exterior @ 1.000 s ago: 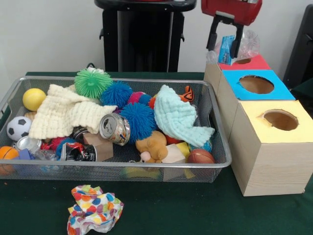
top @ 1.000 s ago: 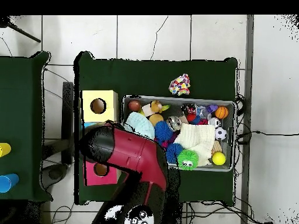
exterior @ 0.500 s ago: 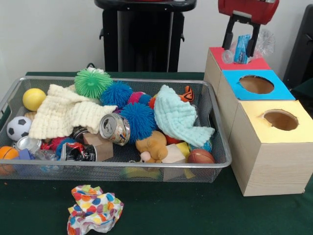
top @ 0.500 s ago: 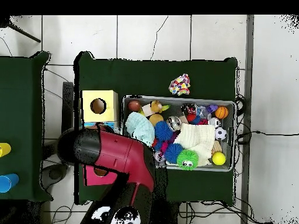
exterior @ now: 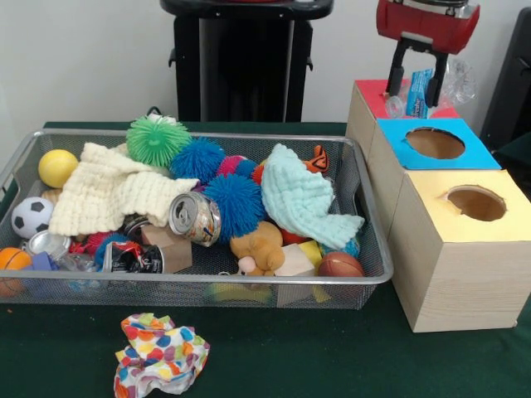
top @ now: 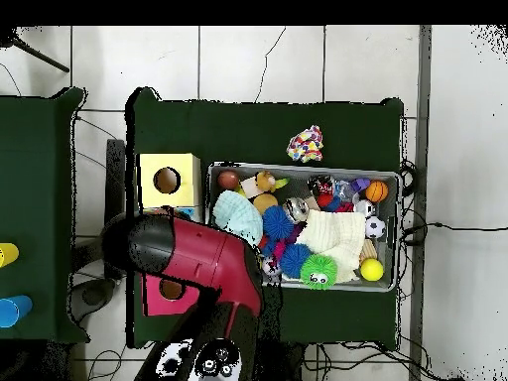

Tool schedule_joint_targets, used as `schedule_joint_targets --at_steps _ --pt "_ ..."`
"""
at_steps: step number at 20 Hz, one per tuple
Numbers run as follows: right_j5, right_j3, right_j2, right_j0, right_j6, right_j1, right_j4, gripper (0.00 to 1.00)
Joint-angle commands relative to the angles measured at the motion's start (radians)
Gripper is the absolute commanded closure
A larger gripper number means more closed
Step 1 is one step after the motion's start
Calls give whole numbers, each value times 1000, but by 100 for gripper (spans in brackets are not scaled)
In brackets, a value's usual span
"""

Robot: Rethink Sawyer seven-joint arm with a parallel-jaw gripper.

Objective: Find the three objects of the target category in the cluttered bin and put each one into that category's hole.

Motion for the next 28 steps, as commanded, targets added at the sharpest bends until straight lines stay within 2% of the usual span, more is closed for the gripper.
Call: schedule_joint_targets --at_steps 1,5,13,17,26,27,28 --pt "-43 122 142 -49 199 71 64 100" --pt "-10 101 123 -30 226 79 57 100" --pt "-36 123 140 -31 229 92 75 100" --pt "-8 118 126 -17 254 96 80 100" --pt "11 89 126 -25 231 112 64 100" --pt "11 88 127 -25 229 113 63 0" --pt "12 83 120 -20 232 116 58 0"
